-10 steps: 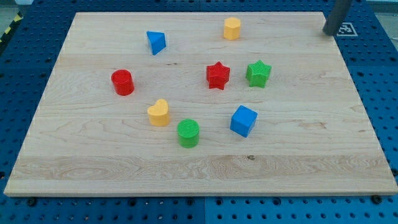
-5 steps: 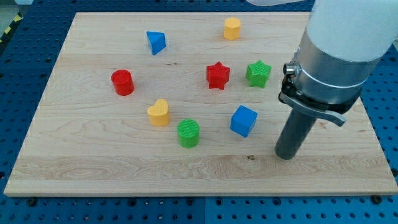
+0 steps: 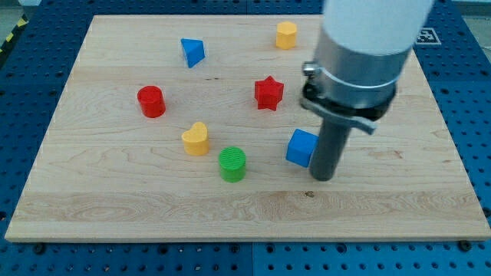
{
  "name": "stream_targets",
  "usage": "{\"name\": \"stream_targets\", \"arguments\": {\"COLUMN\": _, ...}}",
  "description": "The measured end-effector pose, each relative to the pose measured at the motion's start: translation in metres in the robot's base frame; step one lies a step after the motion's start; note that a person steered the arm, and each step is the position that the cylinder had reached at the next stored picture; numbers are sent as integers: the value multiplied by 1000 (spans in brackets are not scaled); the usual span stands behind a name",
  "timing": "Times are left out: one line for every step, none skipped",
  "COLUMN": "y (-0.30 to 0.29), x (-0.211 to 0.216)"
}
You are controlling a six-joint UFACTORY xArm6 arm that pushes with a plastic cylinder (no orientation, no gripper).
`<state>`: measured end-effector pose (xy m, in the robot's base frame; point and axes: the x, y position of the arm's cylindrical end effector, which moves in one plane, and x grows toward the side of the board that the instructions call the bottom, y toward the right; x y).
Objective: Slide the blue cube closer to the red star
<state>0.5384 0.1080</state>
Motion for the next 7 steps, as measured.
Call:
{"name": "stream_targets", "arguments": {"y": 8, "x": -6}}
{"name": "stream_targets", "arguments": {"y": -18, "x": -6}}
{"name": "stream_targets", "arguments": {"y": -62, "x": -13}}
{"name": "stream_targets", "arguments": {"y": -87, "x": -25}}
{"name": "stream_targets", "arguments": {"y": -85, "x": -26}}
{"name": "stream_targets", "arguments": {"y": -65, "x": -27}}
{"name": "stream_targets", "arguments": {"y": -38, "x": -27}}
